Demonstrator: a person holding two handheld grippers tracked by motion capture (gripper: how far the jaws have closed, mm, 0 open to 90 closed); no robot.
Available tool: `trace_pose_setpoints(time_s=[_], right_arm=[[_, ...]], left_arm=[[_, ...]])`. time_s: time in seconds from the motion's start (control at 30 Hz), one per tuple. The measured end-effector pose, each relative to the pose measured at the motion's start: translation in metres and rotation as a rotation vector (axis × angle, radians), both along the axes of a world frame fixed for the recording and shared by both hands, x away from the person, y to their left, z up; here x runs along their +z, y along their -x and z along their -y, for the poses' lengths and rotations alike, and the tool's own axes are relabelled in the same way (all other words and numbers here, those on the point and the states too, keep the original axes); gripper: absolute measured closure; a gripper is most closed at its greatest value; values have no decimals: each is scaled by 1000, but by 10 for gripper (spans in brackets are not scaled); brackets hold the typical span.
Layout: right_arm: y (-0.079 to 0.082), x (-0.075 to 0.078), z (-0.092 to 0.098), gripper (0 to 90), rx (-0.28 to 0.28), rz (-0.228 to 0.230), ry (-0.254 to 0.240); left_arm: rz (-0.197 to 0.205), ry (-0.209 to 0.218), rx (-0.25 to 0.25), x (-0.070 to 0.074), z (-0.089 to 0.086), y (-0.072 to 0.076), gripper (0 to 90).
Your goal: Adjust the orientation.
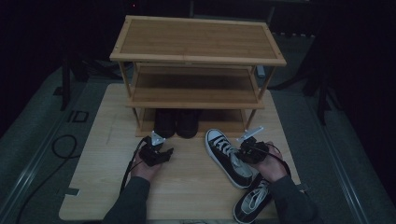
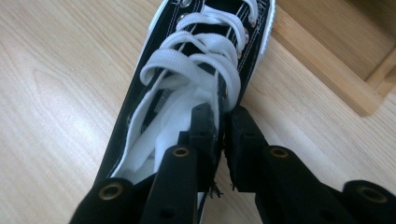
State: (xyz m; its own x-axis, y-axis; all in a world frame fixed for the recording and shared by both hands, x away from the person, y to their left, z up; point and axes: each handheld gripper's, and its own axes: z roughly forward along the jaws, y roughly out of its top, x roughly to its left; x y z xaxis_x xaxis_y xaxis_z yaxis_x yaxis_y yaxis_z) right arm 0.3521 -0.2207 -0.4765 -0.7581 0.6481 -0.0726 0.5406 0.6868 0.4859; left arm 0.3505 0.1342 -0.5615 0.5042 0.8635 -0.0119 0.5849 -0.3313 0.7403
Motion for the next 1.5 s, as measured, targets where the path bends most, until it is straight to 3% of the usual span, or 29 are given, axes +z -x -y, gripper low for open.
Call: trace_pose_setpoints(time_s=[0.2,0.37,0.63,1.1,1.5], right_arm=[[4,5,7,788,-10,-11,8],[6,0,5,794,-24,-27,26],[1,-7,2,846,-53,-52,15],[-6,-8,2,871,-57,-64,-32],[-9,-5,8,881,-88,-76,-115]], left_arm=[[0,0,0,0,0,0,466],[0,0,0,0,0,0,466],[0,0,-1,0,0,0,465],[-1,0,-2,0,0,0,462],[-1,1,-2,0,0,0,461]])
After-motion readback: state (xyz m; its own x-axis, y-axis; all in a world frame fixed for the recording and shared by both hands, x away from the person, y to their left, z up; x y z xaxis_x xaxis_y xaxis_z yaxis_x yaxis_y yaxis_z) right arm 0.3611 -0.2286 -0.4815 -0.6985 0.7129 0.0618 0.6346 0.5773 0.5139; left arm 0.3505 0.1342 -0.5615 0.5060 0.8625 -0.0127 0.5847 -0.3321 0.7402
